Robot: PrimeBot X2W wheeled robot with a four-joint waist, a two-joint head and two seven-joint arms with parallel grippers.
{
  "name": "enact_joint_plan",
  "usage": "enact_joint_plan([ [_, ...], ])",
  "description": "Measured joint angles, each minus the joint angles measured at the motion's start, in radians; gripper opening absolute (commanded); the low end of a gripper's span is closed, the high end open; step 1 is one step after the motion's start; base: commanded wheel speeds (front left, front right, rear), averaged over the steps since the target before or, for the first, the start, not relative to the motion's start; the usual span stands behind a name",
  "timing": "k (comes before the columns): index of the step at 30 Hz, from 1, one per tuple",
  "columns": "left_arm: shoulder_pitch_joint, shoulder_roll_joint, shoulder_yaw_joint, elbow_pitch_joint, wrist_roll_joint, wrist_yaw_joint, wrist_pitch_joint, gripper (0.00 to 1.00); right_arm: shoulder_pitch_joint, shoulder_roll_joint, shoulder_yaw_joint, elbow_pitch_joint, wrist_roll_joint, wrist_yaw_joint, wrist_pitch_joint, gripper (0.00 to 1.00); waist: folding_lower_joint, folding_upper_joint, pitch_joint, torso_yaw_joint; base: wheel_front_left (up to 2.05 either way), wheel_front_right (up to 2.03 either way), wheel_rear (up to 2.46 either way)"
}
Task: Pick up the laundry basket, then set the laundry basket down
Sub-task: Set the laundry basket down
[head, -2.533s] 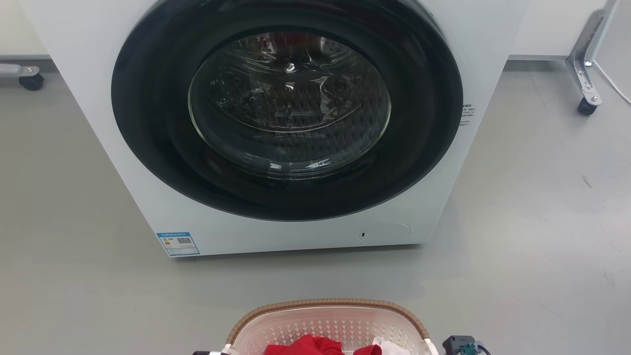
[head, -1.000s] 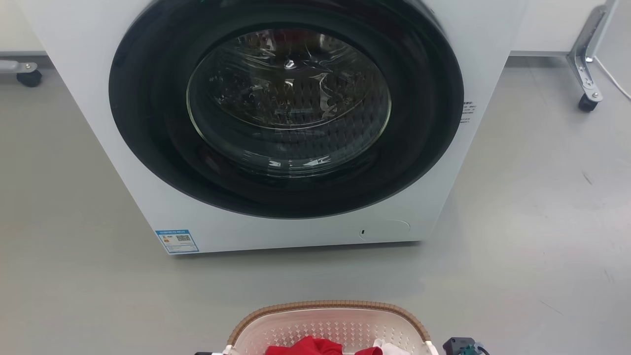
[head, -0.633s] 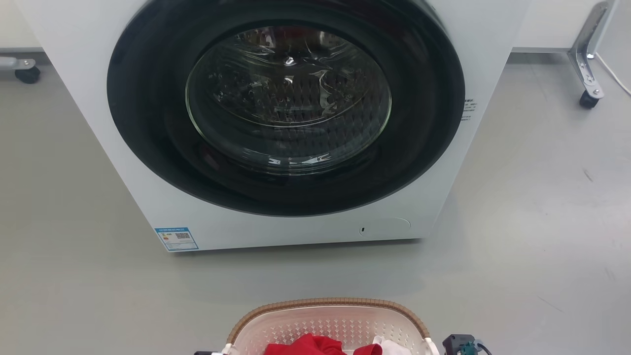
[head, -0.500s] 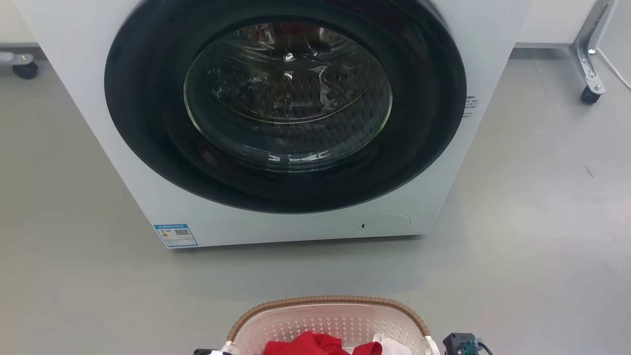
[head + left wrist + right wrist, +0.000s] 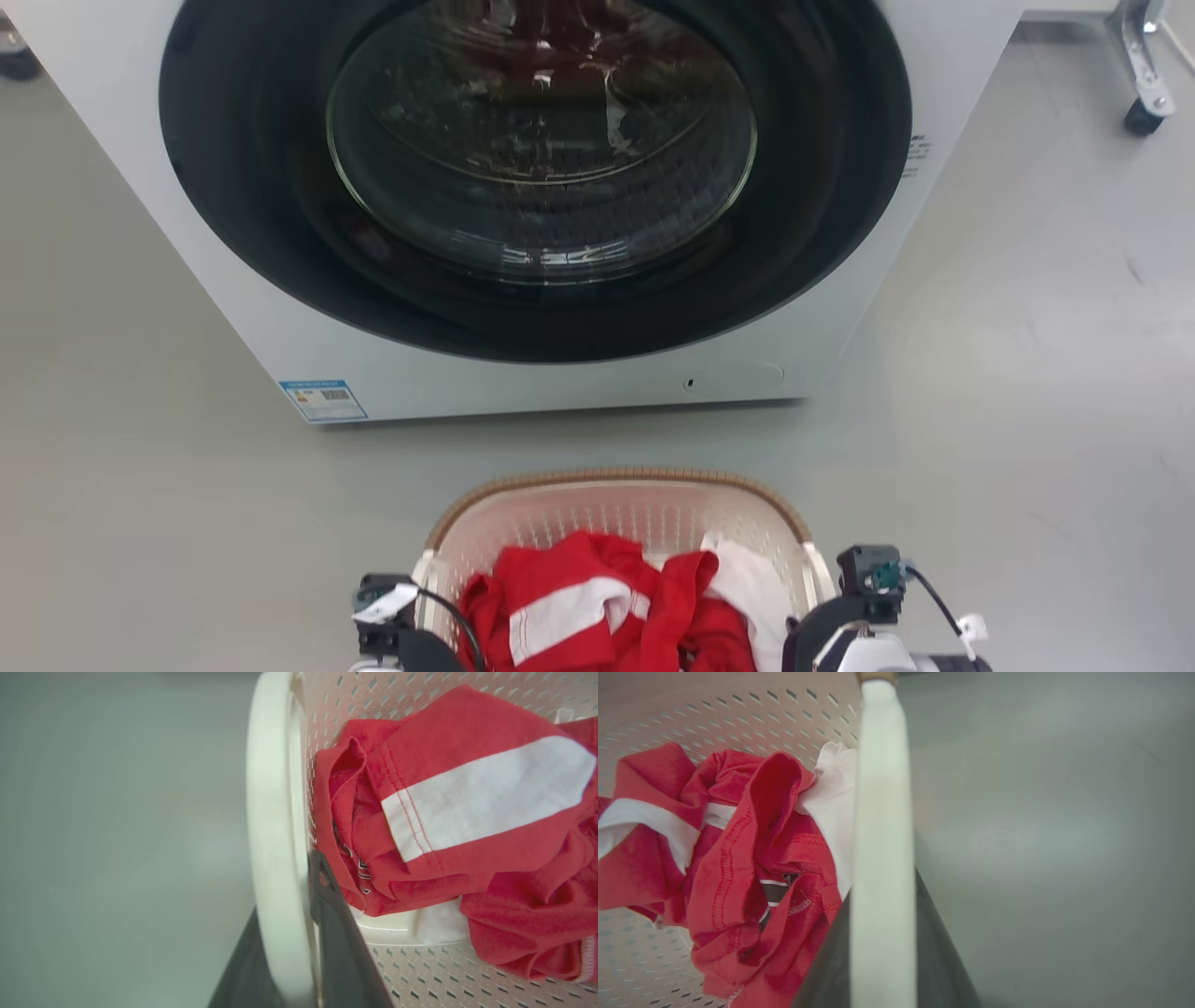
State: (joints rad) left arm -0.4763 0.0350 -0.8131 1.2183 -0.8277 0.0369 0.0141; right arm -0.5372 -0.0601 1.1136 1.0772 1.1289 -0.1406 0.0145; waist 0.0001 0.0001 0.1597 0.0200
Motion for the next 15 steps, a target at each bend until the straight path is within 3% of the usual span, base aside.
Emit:
enact_joint_plan([
  [15, -0.214, 0.012, 0.009, -0.027, 0.012, 0.016, -0.04, 0.0, -0.239, -0.005, -0.02, 0.034, -0.017, 0.0, -0.051, 0.0, 0.0002, 0.0, 0.186, 0.026, 0.0, 0.0, 0.0],
])
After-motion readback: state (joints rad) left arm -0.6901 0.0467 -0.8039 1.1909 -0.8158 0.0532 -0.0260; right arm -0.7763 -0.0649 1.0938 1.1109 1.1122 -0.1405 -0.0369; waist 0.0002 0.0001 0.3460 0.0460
